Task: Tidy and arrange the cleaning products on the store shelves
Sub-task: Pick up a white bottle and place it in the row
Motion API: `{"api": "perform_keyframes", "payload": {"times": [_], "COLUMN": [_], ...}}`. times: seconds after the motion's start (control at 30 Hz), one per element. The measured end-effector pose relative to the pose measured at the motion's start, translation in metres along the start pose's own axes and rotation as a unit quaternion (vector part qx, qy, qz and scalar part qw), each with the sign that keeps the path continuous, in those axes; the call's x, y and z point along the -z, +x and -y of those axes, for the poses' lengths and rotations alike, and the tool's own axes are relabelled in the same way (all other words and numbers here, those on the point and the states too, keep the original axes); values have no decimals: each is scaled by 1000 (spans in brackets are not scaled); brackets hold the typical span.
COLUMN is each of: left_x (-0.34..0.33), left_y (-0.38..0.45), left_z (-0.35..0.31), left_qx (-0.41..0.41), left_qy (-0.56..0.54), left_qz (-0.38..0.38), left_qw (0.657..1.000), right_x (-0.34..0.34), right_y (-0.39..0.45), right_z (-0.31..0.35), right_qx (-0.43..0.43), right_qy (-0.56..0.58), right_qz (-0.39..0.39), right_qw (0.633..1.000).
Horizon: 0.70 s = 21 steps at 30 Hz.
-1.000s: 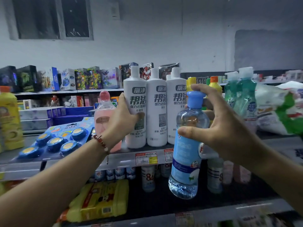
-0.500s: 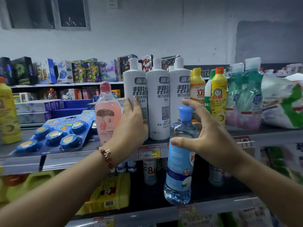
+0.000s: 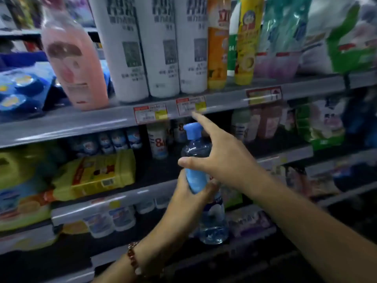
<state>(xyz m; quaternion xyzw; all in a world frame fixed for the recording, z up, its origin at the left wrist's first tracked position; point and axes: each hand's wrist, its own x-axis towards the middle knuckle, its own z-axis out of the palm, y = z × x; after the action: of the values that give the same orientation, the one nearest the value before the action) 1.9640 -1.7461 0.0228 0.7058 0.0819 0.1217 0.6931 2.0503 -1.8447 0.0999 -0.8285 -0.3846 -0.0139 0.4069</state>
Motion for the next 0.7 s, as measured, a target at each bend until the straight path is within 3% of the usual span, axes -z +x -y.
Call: {"api": "perform_keyframes", "payload": {"times": [0.07,0.17,0.27,0.37,0.47,0.6,0.7], "left_x": [-9,-15,-17,-26,-39,-37,-26], "left_y": [-13,-35,-51,-62,-71,-85,-104], "left_z": [29,60,86,104,115,136,155], "left_qx": [90,258,299,304,306,285,299], "left_qy": [-109,-302,-395,-429,-390,-311,-285], "left_qz": [-1,-37,-109,-133,-125,-122,-143], "left_qw": [990,917,862,840,859,898,899], "right_x": [-22,-54,-77,-79,-75,-85,-99], "right_y": [-23,-81,-144,-175,-186,-202,-217], "right_z": [-23,-65,-95,-111,-120,-129,-135], "right_qx": [-73,-204,-327,-394,-363,-355,-327], "right_qy": [115,259,287,354,314,248,184], "right_qz": [4,20,154,260,308,281,292], "right_qw": [991,944,887,807,821,857,880]}}
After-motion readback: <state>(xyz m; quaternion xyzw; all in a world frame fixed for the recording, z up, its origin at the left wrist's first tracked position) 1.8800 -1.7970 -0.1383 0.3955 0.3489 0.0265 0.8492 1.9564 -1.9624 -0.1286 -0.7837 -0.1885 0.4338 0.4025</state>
